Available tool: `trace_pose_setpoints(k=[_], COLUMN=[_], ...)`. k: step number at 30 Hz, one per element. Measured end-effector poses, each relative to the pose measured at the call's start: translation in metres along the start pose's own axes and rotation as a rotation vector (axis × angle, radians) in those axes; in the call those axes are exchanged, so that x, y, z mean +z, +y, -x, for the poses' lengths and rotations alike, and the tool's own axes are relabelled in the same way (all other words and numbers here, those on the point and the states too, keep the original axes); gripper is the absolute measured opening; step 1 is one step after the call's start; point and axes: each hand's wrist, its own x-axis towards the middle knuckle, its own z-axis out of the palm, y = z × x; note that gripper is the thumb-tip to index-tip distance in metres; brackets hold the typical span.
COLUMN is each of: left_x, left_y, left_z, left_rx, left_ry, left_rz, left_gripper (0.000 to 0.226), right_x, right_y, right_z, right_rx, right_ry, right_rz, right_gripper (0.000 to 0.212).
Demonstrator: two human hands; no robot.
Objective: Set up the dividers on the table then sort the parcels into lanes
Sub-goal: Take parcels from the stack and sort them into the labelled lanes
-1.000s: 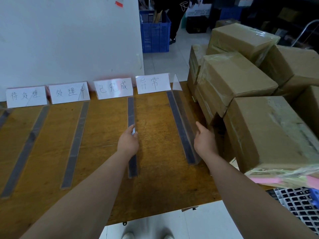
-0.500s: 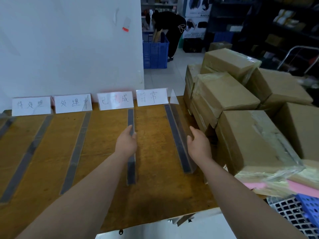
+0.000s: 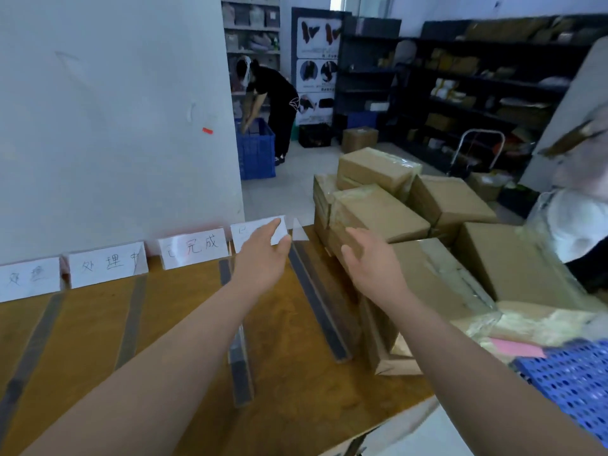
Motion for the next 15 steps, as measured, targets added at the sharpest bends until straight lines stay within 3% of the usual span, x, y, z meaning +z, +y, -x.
trace_pose_setpoints(k=[8, 12, 15], left_x=[0.033, 0.067, 0.094], left_y=[0.058, 0.076, 0.091], left_z=[0.019, 0.035, 0.048], left_rx=[0.164, 0.107, 0.005], left_ry=[-0.218, -0.386, -0.485], left_rz=[0.03, 0.066, 0.118], left_gripper=[0.055, 0.063, 0.067], right_x=[-0.081, -0.099, -0.11], right_y=[0.054, 0.085, 0.103], right_z=[0.027, 0.043, 0.049], right_rx=[0.208, 0.298, 0.299], right_ry=[0.006, -0.061, -0.121], right_rz=[0.131, 0.282, 0.314], right_gripper=[0.044, 0.044, 0.024])
